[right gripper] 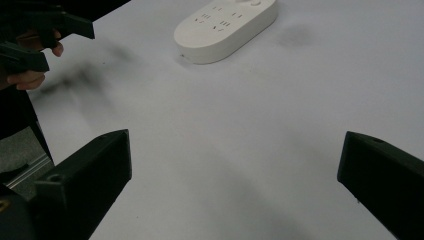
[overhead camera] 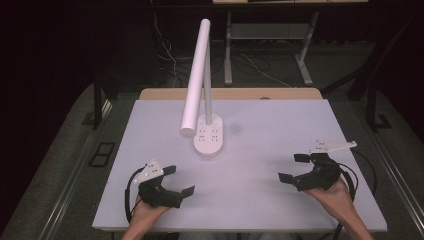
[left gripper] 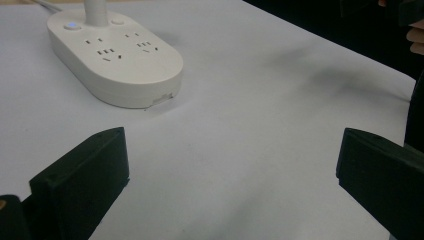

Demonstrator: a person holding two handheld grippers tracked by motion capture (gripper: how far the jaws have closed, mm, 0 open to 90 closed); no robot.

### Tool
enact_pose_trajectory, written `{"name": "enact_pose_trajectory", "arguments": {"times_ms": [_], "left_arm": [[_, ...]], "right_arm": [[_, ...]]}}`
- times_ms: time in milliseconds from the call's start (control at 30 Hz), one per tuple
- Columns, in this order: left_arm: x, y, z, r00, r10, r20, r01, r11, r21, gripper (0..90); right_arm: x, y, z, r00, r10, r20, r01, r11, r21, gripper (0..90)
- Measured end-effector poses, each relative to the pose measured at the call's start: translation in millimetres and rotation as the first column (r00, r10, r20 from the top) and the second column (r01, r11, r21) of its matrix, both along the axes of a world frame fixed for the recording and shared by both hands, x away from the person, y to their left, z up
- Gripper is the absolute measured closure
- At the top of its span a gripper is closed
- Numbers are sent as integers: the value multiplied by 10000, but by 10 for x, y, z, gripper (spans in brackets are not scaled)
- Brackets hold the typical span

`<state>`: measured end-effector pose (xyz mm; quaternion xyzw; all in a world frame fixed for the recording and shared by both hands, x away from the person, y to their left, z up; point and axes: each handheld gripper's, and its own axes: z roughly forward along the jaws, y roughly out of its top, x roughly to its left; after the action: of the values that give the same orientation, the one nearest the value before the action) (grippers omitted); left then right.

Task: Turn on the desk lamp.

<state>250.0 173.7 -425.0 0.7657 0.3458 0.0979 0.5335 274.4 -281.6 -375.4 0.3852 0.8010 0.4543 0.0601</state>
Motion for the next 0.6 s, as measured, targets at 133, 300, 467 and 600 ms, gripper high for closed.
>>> {"name": "enact_pose_trajectory", "arguments": {"times_ms": [133, 300, 467, 600], "left_arm": [[0, 1, -1, 10000, -5, -10, 5, 10000, -42, 0], [1, -9, -7, 10000, 24, -49, -25, 10000, -62, 0], [1, -12, -9, 10000, -14, -54, 14, 10000, -39, 0], [-2, -10, -8, 10000, 2, -68, -3, 10000, -70, 0]], "right_arm": [[73, 23, 20, 10000, 76, 13, -76, 9999, -109, 7], [177, 73, 65, 9998, 176, -84, -177, 9996, -227, 7], [293, 158, 113, 9995, 326, -52, -328, 9986, -410, 7], [341, 193, 137, 9992, 385, -65, -388, 9979, -528, 7]]}}
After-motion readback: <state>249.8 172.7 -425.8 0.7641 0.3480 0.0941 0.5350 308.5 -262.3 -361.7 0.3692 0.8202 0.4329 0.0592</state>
